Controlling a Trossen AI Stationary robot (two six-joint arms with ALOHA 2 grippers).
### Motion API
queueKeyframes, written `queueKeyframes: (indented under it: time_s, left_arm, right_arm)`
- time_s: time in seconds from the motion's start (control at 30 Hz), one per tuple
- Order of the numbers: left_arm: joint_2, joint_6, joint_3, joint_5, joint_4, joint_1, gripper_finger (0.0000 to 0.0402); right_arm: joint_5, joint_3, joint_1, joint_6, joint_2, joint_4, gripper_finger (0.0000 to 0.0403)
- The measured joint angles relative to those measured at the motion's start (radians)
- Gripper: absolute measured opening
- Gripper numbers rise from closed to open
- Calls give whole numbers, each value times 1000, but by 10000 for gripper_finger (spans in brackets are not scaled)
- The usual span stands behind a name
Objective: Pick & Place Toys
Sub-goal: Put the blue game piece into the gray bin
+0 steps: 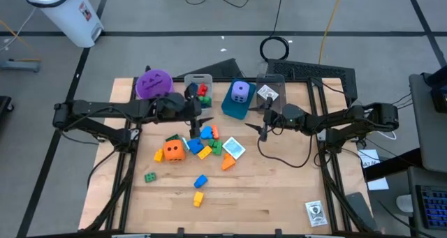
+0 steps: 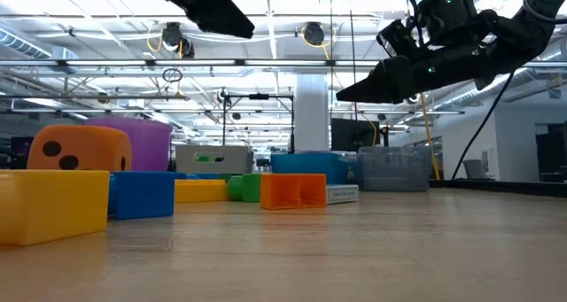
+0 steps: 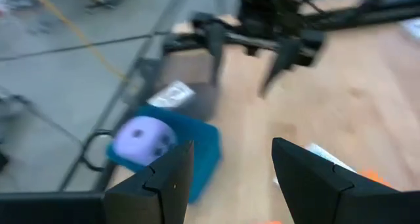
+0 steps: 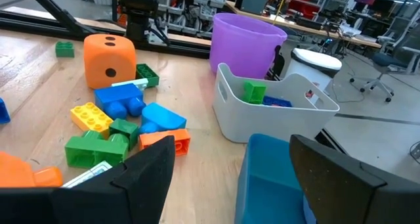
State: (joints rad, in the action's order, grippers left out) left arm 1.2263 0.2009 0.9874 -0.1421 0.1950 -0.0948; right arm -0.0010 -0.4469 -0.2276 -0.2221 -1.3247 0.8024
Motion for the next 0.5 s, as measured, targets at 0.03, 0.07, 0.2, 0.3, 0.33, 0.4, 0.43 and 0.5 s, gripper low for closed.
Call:
queueKeyframes:
  time_s: [0.03, 0.07, 0.2, 0.3, 0.33, 0.4, 0.43, 0.5]
  left_arm:
    - [0, -3, 0, 30, 12, 1, 214]
    - [3, -13, 0, 51, 21, 5, 214]
    - [9, -63, 0, 67, 143, 25, 214]
    - [8, -122, 0, 56, 213, 32, 214]
    - [8, -140, 0, 54, 230, 33, 214]
    - [8, -166, 0, 53, 242, 33, 214]
    - [8, -175, 0, 53, 238, 33, 214]
    - [8, -177, 0, 53, 234, 33, 214]
  right_arm:
    - [0, 0, 0, 0, 0, 0, 288]
    - [0, 0, 0, 0, 0, 2, 288]
    - [0, 0, 0, 0, 2, 16, 288]
    - [0, 0, 0, 0, 1, 15, 288]
    - [0, 0, 0, 0, 1, 16, 288]
    - [0, 0, 0, 0, 1, 15, 288]
    - [0, 0, 0, 0, 1, 15, 288]
    - [0, 0, -1, 0, 1, 16, 288]
